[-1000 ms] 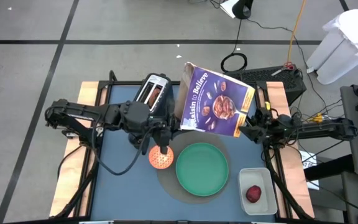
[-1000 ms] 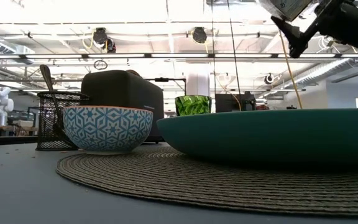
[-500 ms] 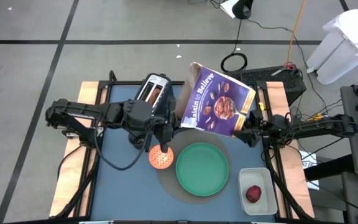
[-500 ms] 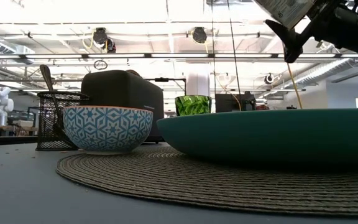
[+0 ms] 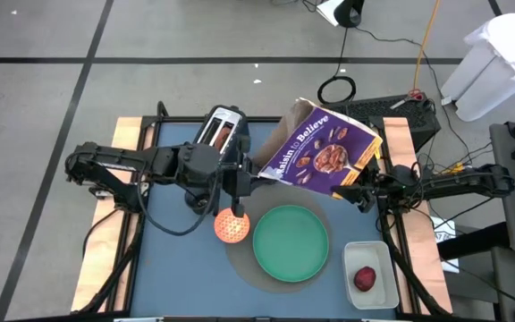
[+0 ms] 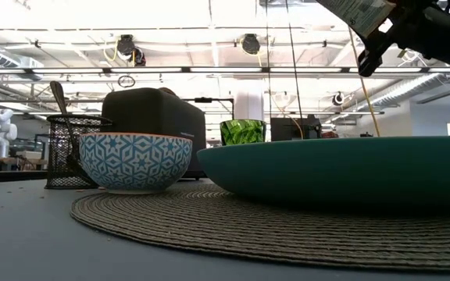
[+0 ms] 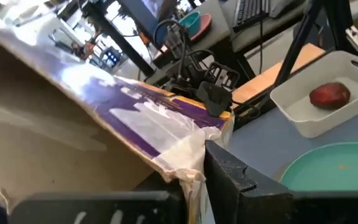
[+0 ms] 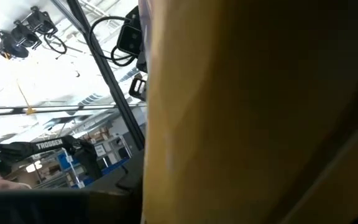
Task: Arrange a breakfast setting
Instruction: Pour the cereal into the orange bowl
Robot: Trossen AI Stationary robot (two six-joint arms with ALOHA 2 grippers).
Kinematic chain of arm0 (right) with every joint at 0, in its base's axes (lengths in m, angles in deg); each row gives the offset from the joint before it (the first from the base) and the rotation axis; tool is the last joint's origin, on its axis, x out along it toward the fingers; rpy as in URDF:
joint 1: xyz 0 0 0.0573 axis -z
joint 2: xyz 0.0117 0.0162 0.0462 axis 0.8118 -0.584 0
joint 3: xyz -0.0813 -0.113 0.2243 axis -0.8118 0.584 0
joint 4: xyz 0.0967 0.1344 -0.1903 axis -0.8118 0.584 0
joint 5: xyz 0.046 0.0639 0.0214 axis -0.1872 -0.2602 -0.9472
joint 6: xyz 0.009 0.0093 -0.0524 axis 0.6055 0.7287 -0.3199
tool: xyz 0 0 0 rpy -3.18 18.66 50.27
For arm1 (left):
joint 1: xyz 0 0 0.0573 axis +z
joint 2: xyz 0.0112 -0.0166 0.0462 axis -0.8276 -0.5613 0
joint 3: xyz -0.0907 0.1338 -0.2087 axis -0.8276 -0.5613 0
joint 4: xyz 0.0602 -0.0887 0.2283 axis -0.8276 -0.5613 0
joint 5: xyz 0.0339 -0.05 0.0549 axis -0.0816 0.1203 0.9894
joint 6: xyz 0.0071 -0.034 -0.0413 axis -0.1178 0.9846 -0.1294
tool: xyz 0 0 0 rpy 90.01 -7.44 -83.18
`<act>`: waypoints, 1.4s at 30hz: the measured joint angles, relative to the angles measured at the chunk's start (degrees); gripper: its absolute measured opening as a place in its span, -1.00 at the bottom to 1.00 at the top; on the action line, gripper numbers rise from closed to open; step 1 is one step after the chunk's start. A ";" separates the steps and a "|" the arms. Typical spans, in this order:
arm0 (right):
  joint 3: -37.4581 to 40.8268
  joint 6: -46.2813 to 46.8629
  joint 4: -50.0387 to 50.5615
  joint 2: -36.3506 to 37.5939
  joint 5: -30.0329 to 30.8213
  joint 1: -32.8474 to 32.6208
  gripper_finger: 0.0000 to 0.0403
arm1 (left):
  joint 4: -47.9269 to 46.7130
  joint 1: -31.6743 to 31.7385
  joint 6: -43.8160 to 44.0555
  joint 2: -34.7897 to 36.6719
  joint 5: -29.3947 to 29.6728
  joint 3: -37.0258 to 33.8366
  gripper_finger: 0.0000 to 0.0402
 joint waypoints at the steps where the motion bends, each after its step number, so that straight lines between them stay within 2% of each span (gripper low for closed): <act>1: 0.00 0.00 0.01 0.00 0.00 0.00 -0.07 | -0.07 0.00 0.68 0.00 0.02 0.00 -0.77; 7: -0.09 0.00 0.01 0.00 0.02 0.00 -0.05 | 0.04 0.00 4.02 0.00 0.52 0.00 -0.77; 13: -0.20 0.24 0.03 0.00 0.94 0.07 -0.09 | 0.26 0.01 9.08 -0.04 8.06 0.00 -0.77; 25: -0.22 0.11 -0.05 0.00 0.44 0.04 -0.09 | 1.27 -0.37 5.66 -0.07 5.90 -0.04 -0.77; 34: -0.22 0.16 -0.02 0.00 0.26 0.04 -0.10 | 1.35 -0.24 9.09 -0.07 5.49 -0.04 -0.76; 37: -0.22 0.15 -0.01 0.00 0.29 0.04 -0.09 | 1.51 -0.13 12.10 -0.07 5.45 -0.04 -0.64; 42: -0.22 -0.10 -0.01 0.00 0.31 0.04 -0.10 | 1.57 -0.15 14.83 -0.07 5.51 -0.04 -0.25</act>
